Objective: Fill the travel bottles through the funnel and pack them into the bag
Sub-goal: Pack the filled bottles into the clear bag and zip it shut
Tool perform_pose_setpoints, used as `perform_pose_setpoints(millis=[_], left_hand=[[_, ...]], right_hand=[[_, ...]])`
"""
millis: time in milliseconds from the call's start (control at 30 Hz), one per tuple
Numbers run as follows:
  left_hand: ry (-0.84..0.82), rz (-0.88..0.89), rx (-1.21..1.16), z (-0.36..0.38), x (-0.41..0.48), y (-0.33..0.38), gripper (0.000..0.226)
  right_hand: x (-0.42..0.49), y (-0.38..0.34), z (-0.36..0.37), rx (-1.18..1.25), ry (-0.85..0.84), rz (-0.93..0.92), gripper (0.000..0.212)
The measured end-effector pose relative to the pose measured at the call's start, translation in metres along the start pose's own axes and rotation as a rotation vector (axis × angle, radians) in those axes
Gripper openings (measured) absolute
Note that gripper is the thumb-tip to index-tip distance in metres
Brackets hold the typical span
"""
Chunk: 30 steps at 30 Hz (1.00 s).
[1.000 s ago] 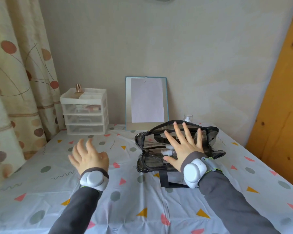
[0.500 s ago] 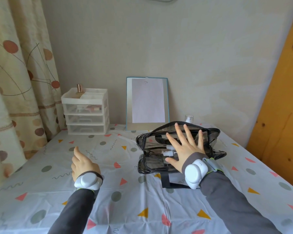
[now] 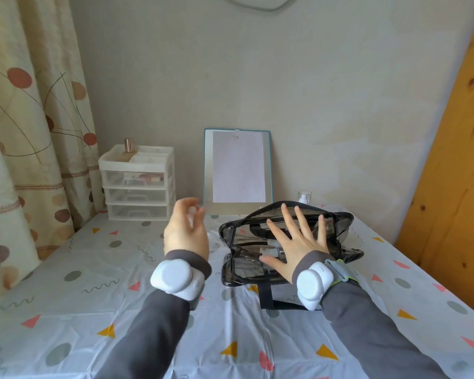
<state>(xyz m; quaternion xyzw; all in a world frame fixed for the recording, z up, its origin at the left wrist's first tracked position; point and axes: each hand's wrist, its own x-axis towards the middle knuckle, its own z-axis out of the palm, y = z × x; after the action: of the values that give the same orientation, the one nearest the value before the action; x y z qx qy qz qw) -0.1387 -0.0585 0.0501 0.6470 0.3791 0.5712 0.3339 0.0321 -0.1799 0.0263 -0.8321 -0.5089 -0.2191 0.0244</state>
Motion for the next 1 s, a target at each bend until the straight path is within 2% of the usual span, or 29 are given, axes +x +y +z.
perform_pose_setpoints(millis=[67, 167, 333, 500, 667, 700, 800, 867, 933, 1000], left_hand=[[-0.065, -0.004, -0.111, 0.010, -0.004, 0.016, 0.005], [-0.224, -0.114, -0.212, 0.027, -0.011, 0.024, 0.015], [-0.272, -0.165, -0.225, 0.048, -0.024, 0.018, 0.015], [-0.298, -0.197, -0.244, 0.061, -0.032, 0.018, 0.014], [-0.367, -0.199, -0.302, 0.063, -0.040, 0.020, 0.011], [-0.376, -0.137, -0.214, 0.061, -0.039, 0.018, 0.011], [-0.369, 0.121, 0.289, 0.047, -0.038, 0.003, 0.003], [-0.461, 0.182, 0.523, 0.039, -0.040, -0.006, 0.008], [-0.624, 0.189, 0.660, 0.036, -0.041, -0.012, 0.022], [-0.766, 0.161, 0.634, 0.035, -0.041, -0.019, 0.050]], right_hand=[[0.000, -0.001, 0.000, 0.019, 0.016, 0.014, 0.079], [0.000, 0.000, 0.001, 0.043, 0.009, 0.005, 0.085], [-0.006, 0.006, 0.000, 0.040, -0.061, -0.079, 0.096], [-0.010, 0.000, 0.000, 0.180, 0.013, -0.116, 0.060], [-0.005, 0.002, 0.005, 0.199, 0.052, -0.066, 0.036], [-0.005, 0.004, 0.005, 0.207, 0.059, -0.053, 0.035], [-0.001, 0.015, 0.002, 0.201, 0.067, -0.007, 0.040], [0.005, 0.025, -0.004, 0.220, 0.064, 0.015, 0.044], [0.008, 0.033, -0.008, 0.251, 0.086, 0.022, 0.045], [0.008, 0.036, -0.011, 0.239, 0.101, 0.015, 0.043]])
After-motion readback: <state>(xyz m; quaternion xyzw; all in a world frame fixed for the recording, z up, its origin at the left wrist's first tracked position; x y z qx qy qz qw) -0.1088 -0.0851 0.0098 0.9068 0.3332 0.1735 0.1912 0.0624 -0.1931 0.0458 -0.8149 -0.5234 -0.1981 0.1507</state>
